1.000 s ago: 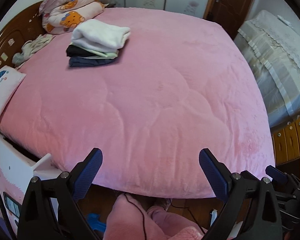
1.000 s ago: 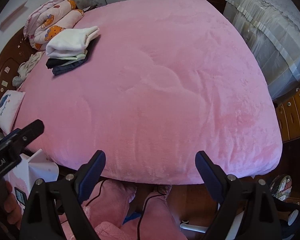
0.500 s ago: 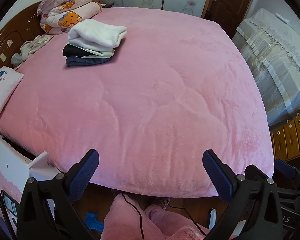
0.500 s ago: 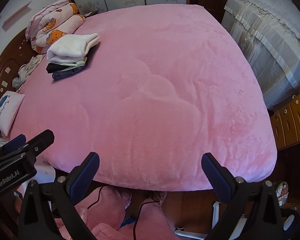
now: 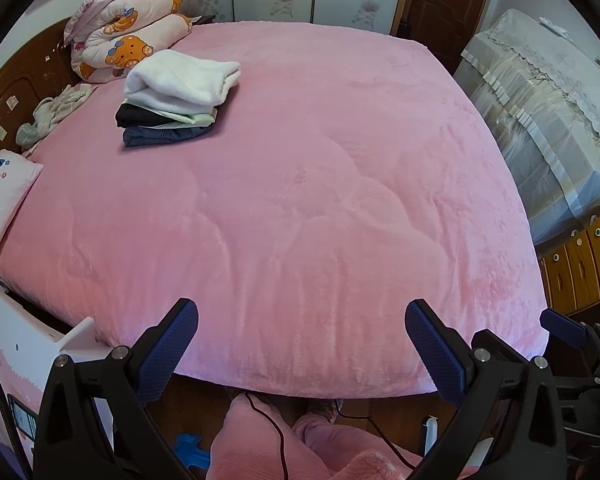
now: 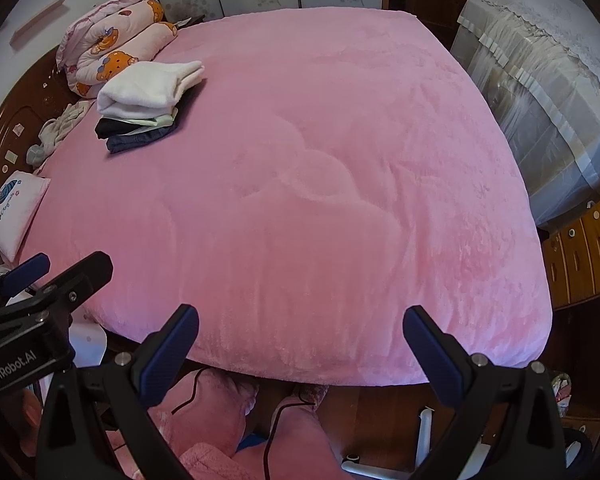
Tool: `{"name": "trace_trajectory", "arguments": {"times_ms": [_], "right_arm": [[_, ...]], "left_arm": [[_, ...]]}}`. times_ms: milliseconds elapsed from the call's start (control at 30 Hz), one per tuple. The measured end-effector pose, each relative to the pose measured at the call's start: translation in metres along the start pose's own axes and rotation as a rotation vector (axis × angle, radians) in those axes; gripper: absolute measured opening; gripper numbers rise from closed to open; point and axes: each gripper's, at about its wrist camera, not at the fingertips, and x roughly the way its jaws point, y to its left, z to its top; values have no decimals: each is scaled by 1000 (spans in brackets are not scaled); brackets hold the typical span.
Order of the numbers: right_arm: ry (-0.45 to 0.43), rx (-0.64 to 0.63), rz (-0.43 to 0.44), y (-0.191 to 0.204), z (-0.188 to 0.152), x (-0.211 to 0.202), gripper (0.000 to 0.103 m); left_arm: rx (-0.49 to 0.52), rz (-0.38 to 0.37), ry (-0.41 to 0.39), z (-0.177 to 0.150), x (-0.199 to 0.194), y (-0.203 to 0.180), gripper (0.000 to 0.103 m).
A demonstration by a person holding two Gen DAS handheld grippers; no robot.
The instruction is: Fold large clothes
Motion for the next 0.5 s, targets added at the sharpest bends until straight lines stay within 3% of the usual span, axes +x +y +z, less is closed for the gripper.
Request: {"name": "trace_trajectory", "arguments": {"times_ms": [500], "right_arm": [[7,0,-3,-5,5,4,102]], "left_arm": [[26,-22,-3,5,-1,-4,103]]}}
